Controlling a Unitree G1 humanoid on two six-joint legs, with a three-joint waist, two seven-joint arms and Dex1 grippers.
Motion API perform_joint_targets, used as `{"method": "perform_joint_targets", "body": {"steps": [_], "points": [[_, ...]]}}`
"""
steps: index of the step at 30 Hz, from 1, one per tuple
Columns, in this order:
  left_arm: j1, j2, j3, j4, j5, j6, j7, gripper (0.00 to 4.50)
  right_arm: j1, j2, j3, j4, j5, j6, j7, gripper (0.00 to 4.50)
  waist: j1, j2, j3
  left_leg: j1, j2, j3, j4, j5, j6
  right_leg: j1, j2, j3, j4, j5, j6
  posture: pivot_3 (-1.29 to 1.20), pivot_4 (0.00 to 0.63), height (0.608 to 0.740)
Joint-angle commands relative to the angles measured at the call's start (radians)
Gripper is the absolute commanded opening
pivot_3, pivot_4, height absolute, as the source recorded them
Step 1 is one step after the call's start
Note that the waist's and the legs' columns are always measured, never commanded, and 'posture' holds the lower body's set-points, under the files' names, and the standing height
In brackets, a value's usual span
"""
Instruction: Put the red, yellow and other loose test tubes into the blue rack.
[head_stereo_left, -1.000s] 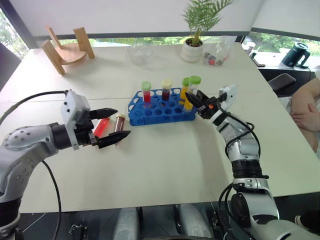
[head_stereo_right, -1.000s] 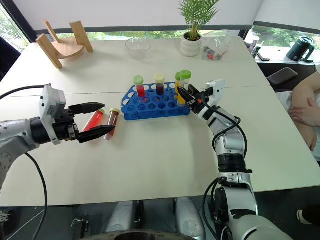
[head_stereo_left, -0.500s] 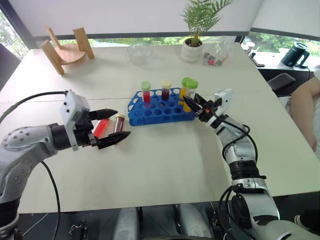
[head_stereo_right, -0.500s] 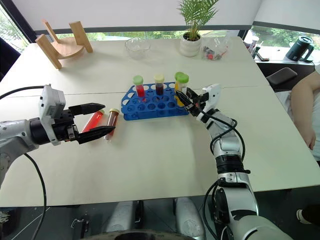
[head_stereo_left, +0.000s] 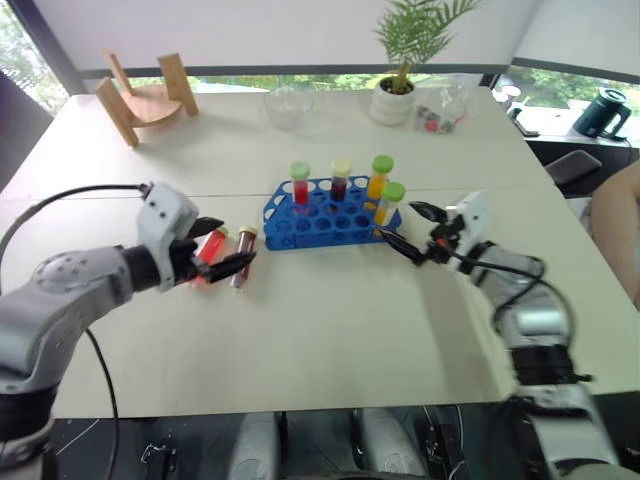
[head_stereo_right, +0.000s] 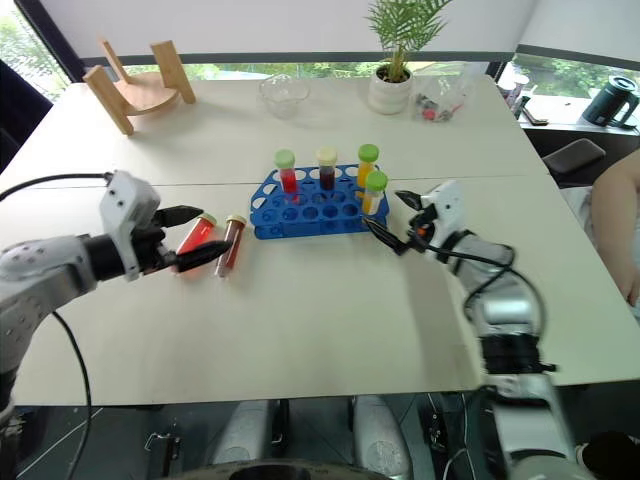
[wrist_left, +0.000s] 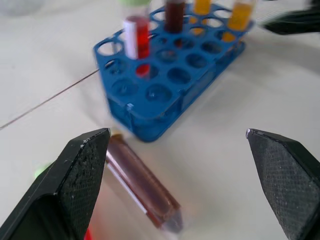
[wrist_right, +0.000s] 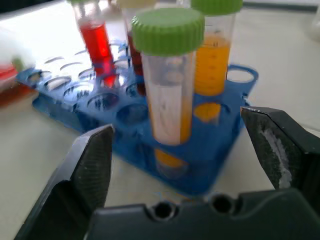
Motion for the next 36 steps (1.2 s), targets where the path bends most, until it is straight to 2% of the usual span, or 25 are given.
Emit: {"method": "perform_joint_targets", "body": {"steps": [1,5,10,15,28,31,36], "points": [[-0.173,-0.038,-0.042,0.066,-0.020,0.266,0.106,4.50,-0.048,-0.166,0.009,-0.174,0.103,0.148,0.189,4.47,0.000,0.000,0.000,0.000,0.000,0.000,0.000,0.000,0.000,0.000,0.000,0.000,0.000,0.000,0.000,0.00,0.150,0.740],[-0.390,-0.117,-0.090,0.246,0.034,0.527,0.190,4.50,-0.150,-0.291,0.040,-0.208,0.168,0.191,0.369,4.47,-0.017,-0.001,0.000,0.001,0.001,-0.002,-0.001,0.000,0.000,0.001,0.002,-0.001,0.000,0.000,0.000,0.00,0.150,0.740],[-0.506,-0.142,-0.198,0.412,0.029,0.561,0.247,4.50,-0.274,-0.305,0.063,-0.179,0.195,0.233,0.426,4.47,-0.024,-0.001,0.000,0.001,0.001,-0.002,-0.002,0.000,0.000,0.000,0.003,-0.001,0.000,0.000,0.000,0.00,0.150,0.740],[-0.491,-0.167,-0.239,0.467,0.013,0.561,0.317,4.50,-0.289,-0.297,0.062,-0.192,0.193,0.246,0.421,4.47,-0.015,-0.001,0.001,-0.002,0.000,-0.002,-0.002,0.000,0.000,-0.002,0.001,-0.001,0.000,-0.001,0.000,0.00,0.150,0.740],[-0.450,-0.314,-0.189,0.516,0.003,0.561,0.500,4.50,-0.252,-0.306,0.033,-0.252,0.228,0.272,0.373,4.47,0.008,-0.001,0.001,-0.001,-0.001,-0.001,0.000,0.000,-0.001,-0.002,-0.001,-0.001,0.000,0.000,0.000,0.00,0.150,0.740],[-0.442,-0.345,-0.159,0.534,0.024,0.561,0.538,3.71,-0.243,-0.311,0.027,-0.267,0.236,0.279,0.366,4.50,0.009,-0.001,0.000,-0.001,-0.001,-0.001,0.000,0.000,-0.001,-0.001,-0.001,-0.001,0.000,0.000,0.000,0.00,0.150,0.740],[-0.426,-0.377,-0.097,0.539,0.038,0.561,0.585,1.27,-0.221,-0.317,0.014,-0.282,0.242,0.283,0.354,4.50,0.012,-0.001,0.000,-0.001,-0.002,-0.002,0.001,0.000,-0.001,0.000,-0.002,-0.001,0.000,0.000,0.000,0.00,0.150,0.740]]}}
